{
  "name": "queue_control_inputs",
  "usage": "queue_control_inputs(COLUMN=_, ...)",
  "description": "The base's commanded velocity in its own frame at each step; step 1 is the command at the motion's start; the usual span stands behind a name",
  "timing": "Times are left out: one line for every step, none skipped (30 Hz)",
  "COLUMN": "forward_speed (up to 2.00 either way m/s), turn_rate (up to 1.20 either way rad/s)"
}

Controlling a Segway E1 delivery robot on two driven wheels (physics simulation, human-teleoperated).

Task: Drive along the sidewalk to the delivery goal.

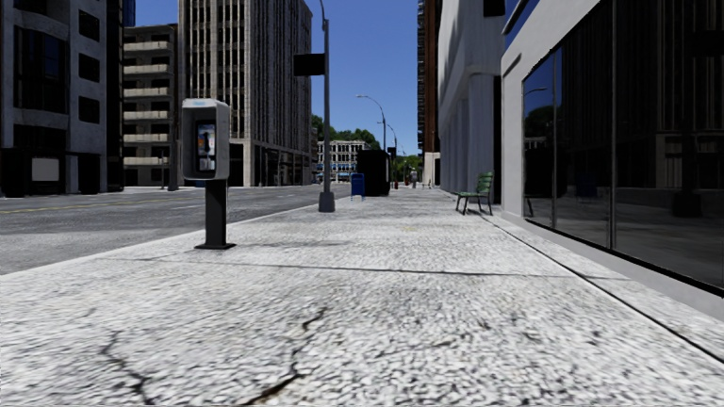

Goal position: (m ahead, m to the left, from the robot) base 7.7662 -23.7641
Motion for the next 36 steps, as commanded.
queue_control_inputs(forward_speed=1.99, turn_rate=0.0)
queue_control_inputs(forward_speed=1.99, turn_rate=0.0)
queue_control_inputs(forward_speed=1.99, turn_rate=0.0)
queue_control_inputs(forward_speed=1.99, turn_rate=0.0)
queue_control_inputs(forward_speed=1.99, turn_rate=0.0)
queue_control_inputs(forward_speed=1.99, turn_rate=0.0)
queue_control_inputs(forward_speed=1.99, turn_rate=0.0)
queue_control_inputs(forward_speed=1.99, turn_rate=0.0)
queue_control_inputs(forward_speed=1.99, turn_rate=0.0)
queue_control_inputs(forward_speed=1.99, turn_rate=0.0)
queue_control_inputs(forward_speed=1.99, turn_rate=0.09)
queue_control_inputs(forward_speed=1.99, turn_rate=0.15)
queue_control_inputs(forward_speed=1.99, turn_rate=0.17)
queue_control_inputs(forward_speed=1.99, turn_rate=0.17)
queue_control_inputs(forward_speed=1.99, turn_rate=0.19)
queue_control_inputs(forward_speed=1.99, turn_rate=0.2)
queue_control_inputs(forward_speed=1.99, turn_rate=0.2)
queue_control_inputs(forward_speed=1.99, turn_rate=0.23)
queue_control_inputs(forward_speed=1.99, turn_rate=0.24)
queue_control_inputs(forward_speed=1.99, turn_rate=0.24)
queue_control_inputs(forward_speed=1.99, turn_rate=0.24)
queue_control_inputs(forward_speed=1.99, turn_rate=0.25)
queue_control_inputs(forward_speed=1.99, turn_rate=0.26)
queue_control_inputs(forward_speed=1.99, turn_rate=0.31)
queue_control_inputs(forward_speed=1.99, turn_rate=0.31)
queue_control_inputs(forward_speed=1.99, turn_rate=0.35)
queue_control_inputs(forward_speed=1.99, turn_rate=0.36)
queue_control_inputs(forward_speed=1.99, turn_rate=0.3)
queue_control_inputs(forward_speed=1.99, turn_rate=0.3)
queue_control_inputs(forward_speed=1.99, turn_rate=0.22)
queue_control_inputs(forward_speed=1.99, turn_rate=0.2)
queue_control_inputs(forward_speed=1.99, turn_rate=0.19)
queue_control_inputs(forward_speed=1.99, turn_rate=0.19)
queue_control_inputs(forward_speed=1.99, turn_rate=0.19)
queue_control_inputs(forward_speed=1.99, turn_rate=0.16)
queue_control_inputs(forward_speed=1.99, turn_rate=0.16)
